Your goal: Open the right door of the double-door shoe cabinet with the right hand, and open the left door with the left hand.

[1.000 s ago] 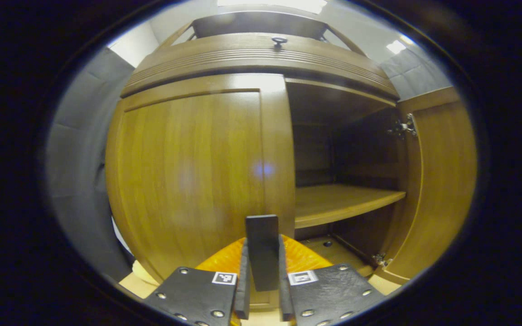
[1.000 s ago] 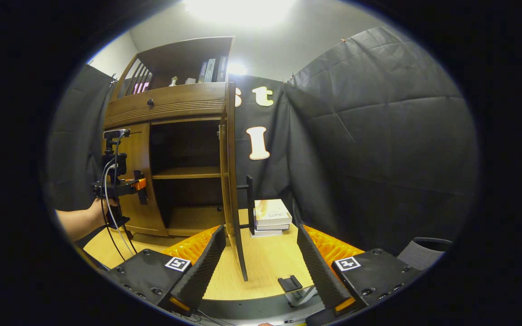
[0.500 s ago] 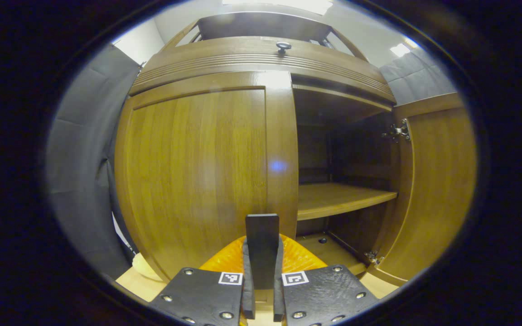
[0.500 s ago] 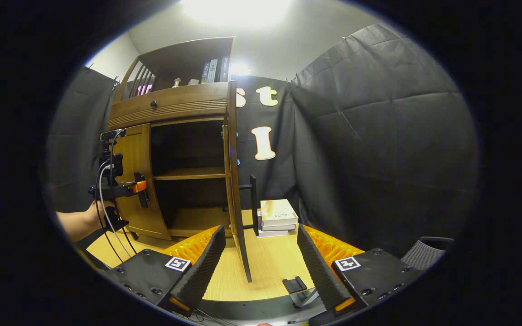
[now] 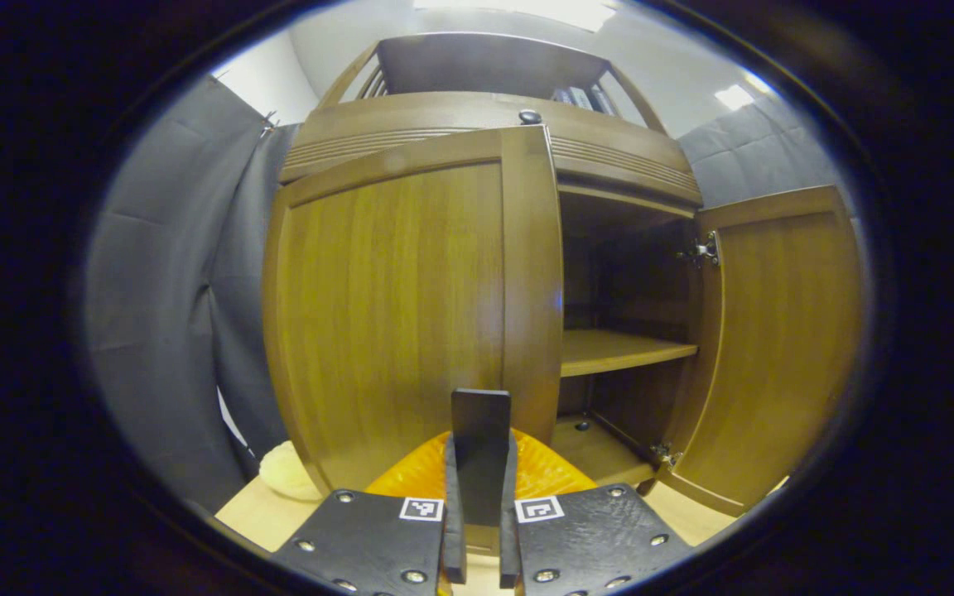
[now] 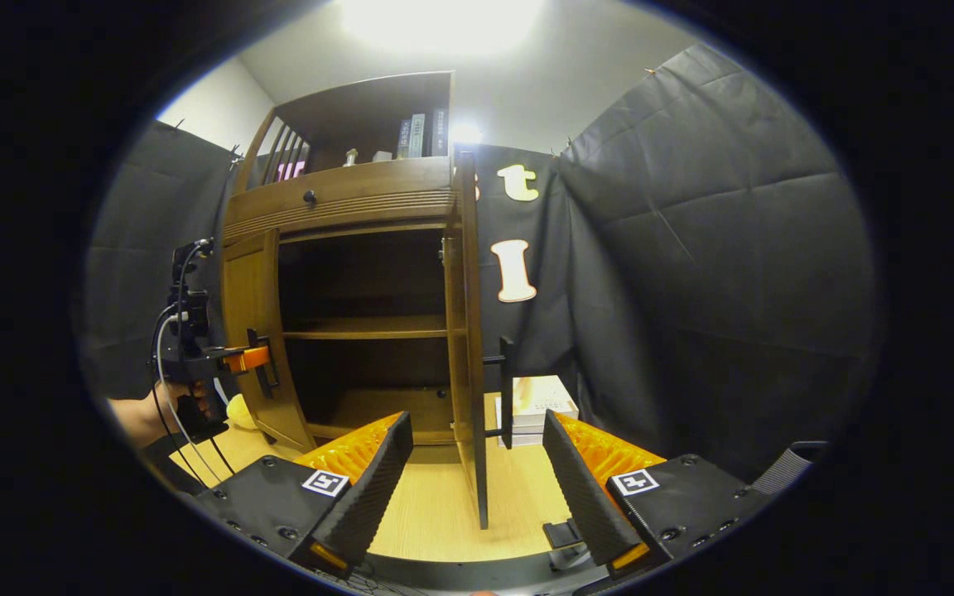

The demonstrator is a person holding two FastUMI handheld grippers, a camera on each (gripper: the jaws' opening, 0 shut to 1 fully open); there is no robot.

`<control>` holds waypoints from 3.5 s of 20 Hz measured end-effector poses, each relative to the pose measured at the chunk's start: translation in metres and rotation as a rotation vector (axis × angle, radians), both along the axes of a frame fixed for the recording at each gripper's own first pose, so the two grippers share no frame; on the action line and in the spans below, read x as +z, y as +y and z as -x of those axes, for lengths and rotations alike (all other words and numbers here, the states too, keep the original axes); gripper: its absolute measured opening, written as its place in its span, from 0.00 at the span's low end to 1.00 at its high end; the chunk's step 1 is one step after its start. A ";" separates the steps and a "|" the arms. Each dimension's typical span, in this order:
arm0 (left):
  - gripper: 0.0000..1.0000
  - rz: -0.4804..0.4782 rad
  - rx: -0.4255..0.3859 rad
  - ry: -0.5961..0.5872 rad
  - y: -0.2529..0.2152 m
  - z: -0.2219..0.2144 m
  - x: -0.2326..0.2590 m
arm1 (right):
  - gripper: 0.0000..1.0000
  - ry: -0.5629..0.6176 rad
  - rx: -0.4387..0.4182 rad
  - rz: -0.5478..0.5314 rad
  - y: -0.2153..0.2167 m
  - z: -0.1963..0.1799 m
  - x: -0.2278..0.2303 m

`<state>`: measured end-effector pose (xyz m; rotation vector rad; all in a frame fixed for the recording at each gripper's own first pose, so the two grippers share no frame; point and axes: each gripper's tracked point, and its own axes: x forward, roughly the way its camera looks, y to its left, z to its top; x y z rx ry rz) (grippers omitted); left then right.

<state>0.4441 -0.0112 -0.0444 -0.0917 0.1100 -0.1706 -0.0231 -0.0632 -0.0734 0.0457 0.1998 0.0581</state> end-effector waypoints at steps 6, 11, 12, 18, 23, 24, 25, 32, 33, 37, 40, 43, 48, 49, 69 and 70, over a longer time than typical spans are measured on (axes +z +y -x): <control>0.14 0.005 0.013 -0.003 0.026 0.035 0.000 | 0.99 -0.010 0.059 -0.007 0.021 -0.006 0.003; 0.17 -0.002 0.037 0.000 0.043 0.054 0.003 | 0.99 -0.026 0.096 -0.017 0.040 -0.010 0.009; 0.17 0.004 0.040 0.000 0.048 0.059 0.002 | 0.99 -0.029 0.102 -0.016 0.043 -0.010 0.009; 0.13 0.009 0.044 0.002 0.079 0.079 0.003 | 0.96 -0.028 0.143 -0.017 0.066 -0.015 0.010; 0.07 0.007 0.061 0.003 0.097 0.090 0.004 | 0.99 -0.029 0.186 -0.007 0.089 -0.014 0.010; 0.07 0.009 0.067 0.006 0.103 0.091 0.003 | 0.99 -0.029 0.193 -0.006 0.093 -0.014 0.010; 0.07 0.012 0.077 0.007 0.110 0.094 0.003 | 0.99 -0.028 0.201 -0.007 0.097 -0.014 0.010; 0.08 0.016 0.186 0.016 0.182 0.105 -0.002 | 0.99 -0.024 0.259 -0.002 0.132 -0.016 0.009; 0.10 0.007 0.196 0.014 0.189 0.105 -0.001 | 0.99 -0.022 0.267 -0.003 0.138 -0.017 0.009; 0.10 -0.006 0.199 0.009 0.201 0.110 -0.002 | 0.99 -0.027 0.299 0.000 0.159 -0.019 0.011; 0.12 -0.001 0.207 0.013 0.208 0.112 -0.005 | 0.96 -0.030 0.312 0.001 0.171 -0.021 0.013; 0.12 -0.004 0.224 0.009 0.234 0.121 -0.007 | 0.99 -0.025 0.318 -0.005 0.182 -0.023 0.012; 0.12 0.005 0.247 -0.002 0.268 0.130 -0.008 | 0.99 -0.032 0.320 -0.005 0.203 -0.026 0.012; 0.12 0.004 0.252 -0.002 0.274 0.132 -0.009 | 0.99 -0.034 0.319 -0.006 0.206 -0.026 0.013; 0.12 -0.001 0.215 -0.057 0.192 0.239 0.055 | 0.96 -0.122 0.197 -0.007 0.111 0.006 0.052; 0.12 -0.003 0.219 -0.059 0.187 0.244 0.057 | 0.96 -0.128 0.194 -0.003 0.106 0.010 0.054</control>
